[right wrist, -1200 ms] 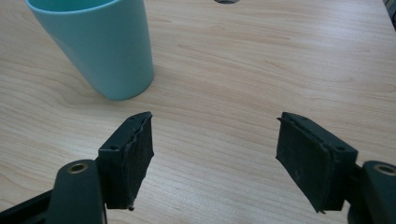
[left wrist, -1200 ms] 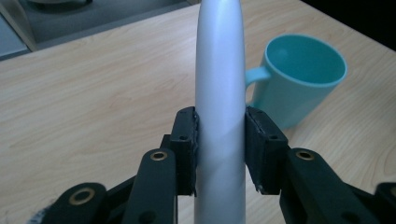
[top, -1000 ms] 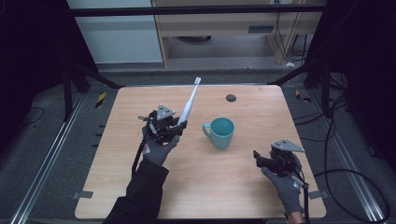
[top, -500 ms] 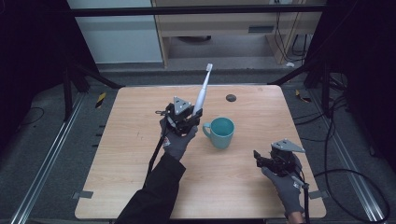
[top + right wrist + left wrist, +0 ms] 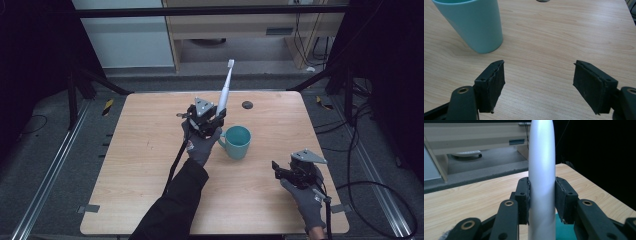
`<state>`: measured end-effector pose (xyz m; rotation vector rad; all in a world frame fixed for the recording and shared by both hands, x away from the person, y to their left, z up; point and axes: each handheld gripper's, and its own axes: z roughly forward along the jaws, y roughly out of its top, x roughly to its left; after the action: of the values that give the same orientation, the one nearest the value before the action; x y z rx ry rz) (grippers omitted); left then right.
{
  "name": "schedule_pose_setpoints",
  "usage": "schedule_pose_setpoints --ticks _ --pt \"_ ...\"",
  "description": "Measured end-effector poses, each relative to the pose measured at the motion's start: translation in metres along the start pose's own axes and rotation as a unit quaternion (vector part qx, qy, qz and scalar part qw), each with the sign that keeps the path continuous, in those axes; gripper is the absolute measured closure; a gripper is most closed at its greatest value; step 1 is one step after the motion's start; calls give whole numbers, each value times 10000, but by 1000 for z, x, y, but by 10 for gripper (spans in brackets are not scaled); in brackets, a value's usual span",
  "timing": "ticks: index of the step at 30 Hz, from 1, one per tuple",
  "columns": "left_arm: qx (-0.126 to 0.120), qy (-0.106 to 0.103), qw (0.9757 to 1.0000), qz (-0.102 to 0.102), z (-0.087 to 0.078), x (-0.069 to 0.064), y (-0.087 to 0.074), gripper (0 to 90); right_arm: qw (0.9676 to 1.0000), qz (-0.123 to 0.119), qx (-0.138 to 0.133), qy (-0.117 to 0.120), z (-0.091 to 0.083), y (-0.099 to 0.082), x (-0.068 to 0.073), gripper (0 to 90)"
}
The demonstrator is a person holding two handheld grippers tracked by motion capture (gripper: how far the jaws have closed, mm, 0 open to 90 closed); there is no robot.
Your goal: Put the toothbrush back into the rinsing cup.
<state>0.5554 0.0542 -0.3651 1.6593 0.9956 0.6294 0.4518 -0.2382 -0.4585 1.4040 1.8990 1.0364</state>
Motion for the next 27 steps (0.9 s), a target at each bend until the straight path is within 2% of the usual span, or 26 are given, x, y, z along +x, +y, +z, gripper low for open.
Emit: schedule_pose_setpoints --ticks 19,27 --pt "-130 -210 9996 -98 30 -23 -11 658 10000 -26 -16 -25 1 -1 1 253" --pt "-69 -308 9995 -91 40 -30 -22 658 10000 -43 6 4 2 -1 1 253"
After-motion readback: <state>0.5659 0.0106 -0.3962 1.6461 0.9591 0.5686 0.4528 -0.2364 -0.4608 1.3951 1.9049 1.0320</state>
